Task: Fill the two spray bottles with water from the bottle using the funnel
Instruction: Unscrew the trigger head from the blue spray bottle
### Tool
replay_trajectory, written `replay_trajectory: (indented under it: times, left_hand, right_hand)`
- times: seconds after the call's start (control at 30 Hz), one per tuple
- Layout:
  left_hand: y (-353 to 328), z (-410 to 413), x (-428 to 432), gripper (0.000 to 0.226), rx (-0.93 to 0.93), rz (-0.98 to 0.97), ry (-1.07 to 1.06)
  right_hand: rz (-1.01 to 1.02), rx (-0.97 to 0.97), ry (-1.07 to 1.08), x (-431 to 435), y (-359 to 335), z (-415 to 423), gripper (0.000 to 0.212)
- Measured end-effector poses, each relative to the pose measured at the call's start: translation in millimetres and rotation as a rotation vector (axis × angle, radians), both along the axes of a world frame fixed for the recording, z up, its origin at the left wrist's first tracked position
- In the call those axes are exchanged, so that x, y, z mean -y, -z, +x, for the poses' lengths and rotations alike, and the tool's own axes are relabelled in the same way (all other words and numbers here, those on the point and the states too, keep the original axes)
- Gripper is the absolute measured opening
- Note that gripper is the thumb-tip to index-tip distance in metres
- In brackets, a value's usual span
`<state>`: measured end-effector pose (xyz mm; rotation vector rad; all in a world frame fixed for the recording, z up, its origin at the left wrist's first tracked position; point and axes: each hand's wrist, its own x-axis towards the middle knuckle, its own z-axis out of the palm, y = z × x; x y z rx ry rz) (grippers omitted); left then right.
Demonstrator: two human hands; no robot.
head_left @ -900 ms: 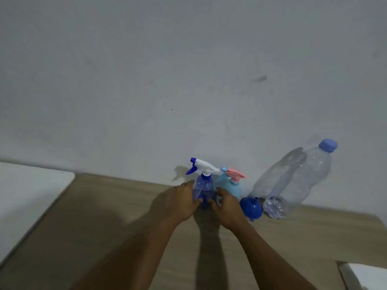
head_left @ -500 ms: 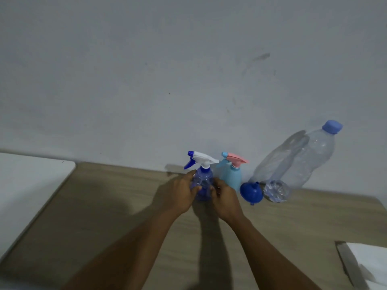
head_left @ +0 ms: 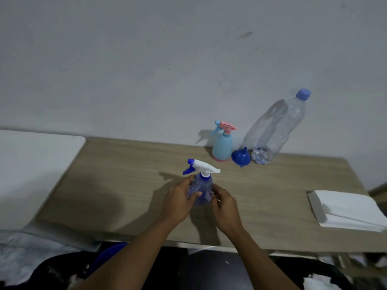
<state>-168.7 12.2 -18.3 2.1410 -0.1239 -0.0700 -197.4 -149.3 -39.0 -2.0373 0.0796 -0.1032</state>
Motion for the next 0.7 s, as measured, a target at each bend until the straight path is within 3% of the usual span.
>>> replay_trajectory:
  times: [0.43,0.7]
  left_hand:
    - [12,-32,2,0.054,-0.002,0.056,-0.006]
    - [15,-31,10,0.060,0.013,-0.035,0.034]
  right_hand:
    - [0.050,-0.095,-0.027,11,-1,-32,0.034]
    - [0.197,0.074,0.099,-7,-25,-11,0.041]
